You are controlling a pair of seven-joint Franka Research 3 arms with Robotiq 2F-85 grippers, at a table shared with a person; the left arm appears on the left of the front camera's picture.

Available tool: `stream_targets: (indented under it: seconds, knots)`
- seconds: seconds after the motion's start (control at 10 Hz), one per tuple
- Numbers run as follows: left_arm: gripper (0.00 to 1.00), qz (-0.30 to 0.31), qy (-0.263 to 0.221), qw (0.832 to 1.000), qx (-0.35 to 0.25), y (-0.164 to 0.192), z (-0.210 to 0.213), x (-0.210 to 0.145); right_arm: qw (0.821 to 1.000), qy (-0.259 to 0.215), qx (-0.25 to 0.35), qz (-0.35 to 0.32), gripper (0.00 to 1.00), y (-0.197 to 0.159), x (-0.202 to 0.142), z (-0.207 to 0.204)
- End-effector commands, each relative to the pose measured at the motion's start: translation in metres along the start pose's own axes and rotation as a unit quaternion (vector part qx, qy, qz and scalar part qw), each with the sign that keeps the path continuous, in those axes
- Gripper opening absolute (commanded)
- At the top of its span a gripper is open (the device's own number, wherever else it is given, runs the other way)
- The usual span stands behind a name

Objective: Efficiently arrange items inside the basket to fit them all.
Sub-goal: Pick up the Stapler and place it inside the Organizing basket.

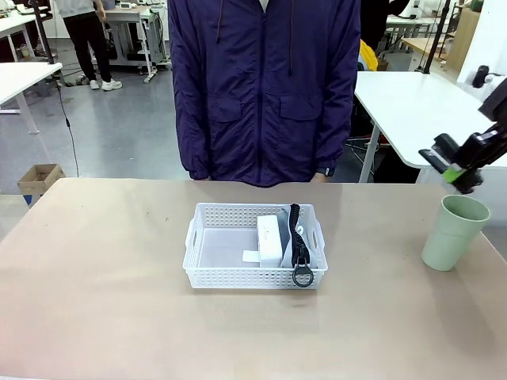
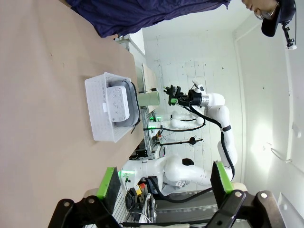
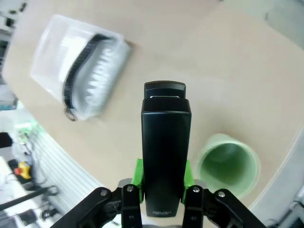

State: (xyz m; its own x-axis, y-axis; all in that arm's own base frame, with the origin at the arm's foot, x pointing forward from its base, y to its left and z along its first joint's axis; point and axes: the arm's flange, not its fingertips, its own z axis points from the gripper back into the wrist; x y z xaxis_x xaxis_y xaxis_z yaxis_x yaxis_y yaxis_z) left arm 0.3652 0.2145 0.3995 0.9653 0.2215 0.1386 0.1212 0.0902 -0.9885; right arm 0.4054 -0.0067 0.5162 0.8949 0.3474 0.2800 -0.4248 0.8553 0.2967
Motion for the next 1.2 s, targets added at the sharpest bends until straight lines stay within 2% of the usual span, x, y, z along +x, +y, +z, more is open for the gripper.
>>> stream_targets:
  seconds: [0.0, 0.2, 0.3, 0.6, 0.7, 0.8, 1.1]
  knots:
    - [1.00, 0.001, 0.002, 1.000, 0.006, -0.003, -0.001, -0.002, 0.995, 0.001, 0.095, -0.016, 0.00, 0.024, -0.003, -0.012]
    - [1.00, 0.001, 0.002, 1.000, 0.006, -0.003, -0.001, -0.002, 0.990, 0.066, 0.120, 0.018, 0.00, 0.042, -0.005, -0.034]
    - [1.00, 0.001, 0.002, 1.000, 0.006, -0.003, -0.001, -0.002, 0.996, 0.020, 0.084, -0.003, 0.00, 0.032, -0.004, -0.020]
    - [1.00, 0.001, 0.002, 1.000, 0.006, -0.003, -0.001, -0.002, 0.996, 0.020, 0.084, -0.003, 0.00, 0.032, -0.004, -0.020]
    - [1.00, 0.001, 0.002, 1.000, 0.006, -0.003, -0.001, -0.002, 0.995, 0.033, 0.096, -0.003, 0.37, 0.035, -0.006, -0.025]
    - [1.00, 0.001, 0.002, 1.000, 0.006, -0.003, -0.001, -0.002, 0.990, 0.025, 0.073, -0.116, 0.37, 0.038, 0.011, -0.039]
    - [1.00, 0.001, 0.002, 1.000, 0.006, -0.003, -0.001, -0.002, 0.996, 0.031, -0.009, -0.077, 0.37, 0.165, 0.051, -0.073]
